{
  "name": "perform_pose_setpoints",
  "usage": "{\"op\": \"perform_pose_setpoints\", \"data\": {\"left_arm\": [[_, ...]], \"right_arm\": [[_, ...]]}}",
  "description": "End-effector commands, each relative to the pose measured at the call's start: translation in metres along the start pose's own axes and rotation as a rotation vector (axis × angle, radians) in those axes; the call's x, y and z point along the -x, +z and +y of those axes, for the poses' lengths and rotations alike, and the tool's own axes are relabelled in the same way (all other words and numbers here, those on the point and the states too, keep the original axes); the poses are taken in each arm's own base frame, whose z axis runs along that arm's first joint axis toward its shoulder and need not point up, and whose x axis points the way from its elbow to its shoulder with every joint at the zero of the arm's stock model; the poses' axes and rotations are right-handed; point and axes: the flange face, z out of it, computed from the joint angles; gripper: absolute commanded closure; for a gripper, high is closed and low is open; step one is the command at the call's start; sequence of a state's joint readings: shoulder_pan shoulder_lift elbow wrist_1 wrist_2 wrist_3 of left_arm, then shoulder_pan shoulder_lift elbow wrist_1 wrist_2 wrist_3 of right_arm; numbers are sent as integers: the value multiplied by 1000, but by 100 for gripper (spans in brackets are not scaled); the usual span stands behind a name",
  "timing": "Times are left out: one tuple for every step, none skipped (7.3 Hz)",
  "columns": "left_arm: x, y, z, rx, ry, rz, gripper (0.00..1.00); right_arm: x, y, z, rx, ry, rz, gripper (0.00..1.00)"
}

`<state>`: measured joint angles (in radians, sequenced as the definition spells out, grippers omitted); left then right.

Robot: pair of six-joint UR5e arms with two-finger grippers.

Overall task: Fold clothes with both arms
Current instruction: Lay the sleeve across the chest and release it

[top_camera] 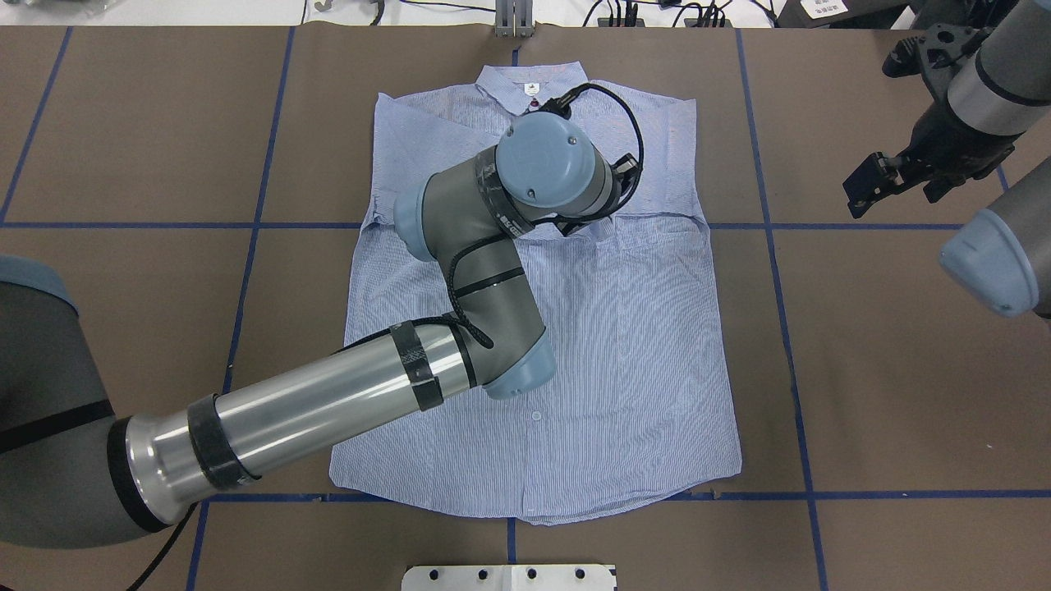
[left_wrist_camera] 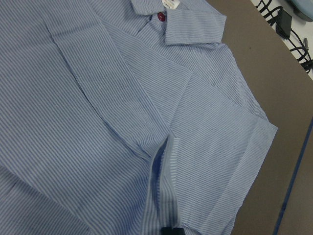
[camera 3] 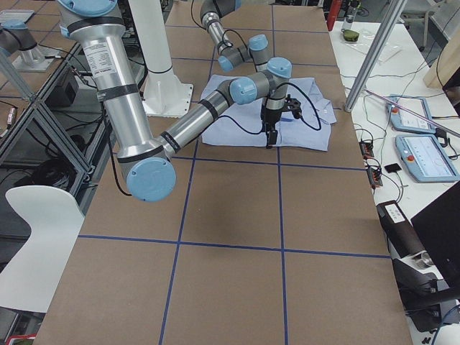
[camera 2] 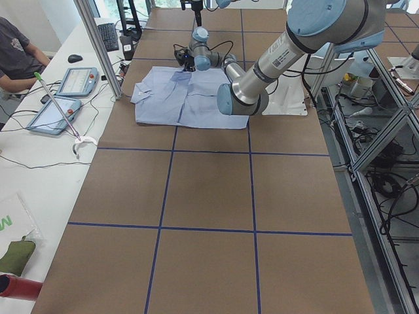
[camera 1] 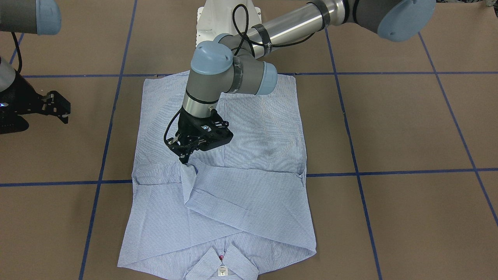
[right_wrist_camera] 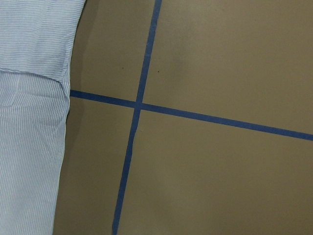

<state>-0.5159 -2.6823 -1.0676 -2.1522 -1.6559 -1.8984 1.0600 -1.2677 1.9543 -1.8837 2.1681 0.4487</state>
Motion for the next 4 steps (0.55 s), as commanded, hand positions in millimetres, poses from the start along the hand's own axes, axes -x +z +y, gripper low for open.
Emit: {"op": "perform_pose_setpoints", "data": {"left_arm": [[7,7,22,6,20,-2,100],[3,5,25,8,21,3,100],[-3,-1,29,18,27,23,37],[-10,-11,29,7,87,84,0]], "right_arm": [[0,0,0,0,0,-1,0],[0,0,0,2,3,-3,0],[0,0,0,2,3,-3,0],[0,0,0,2,1,-3,0]]}}
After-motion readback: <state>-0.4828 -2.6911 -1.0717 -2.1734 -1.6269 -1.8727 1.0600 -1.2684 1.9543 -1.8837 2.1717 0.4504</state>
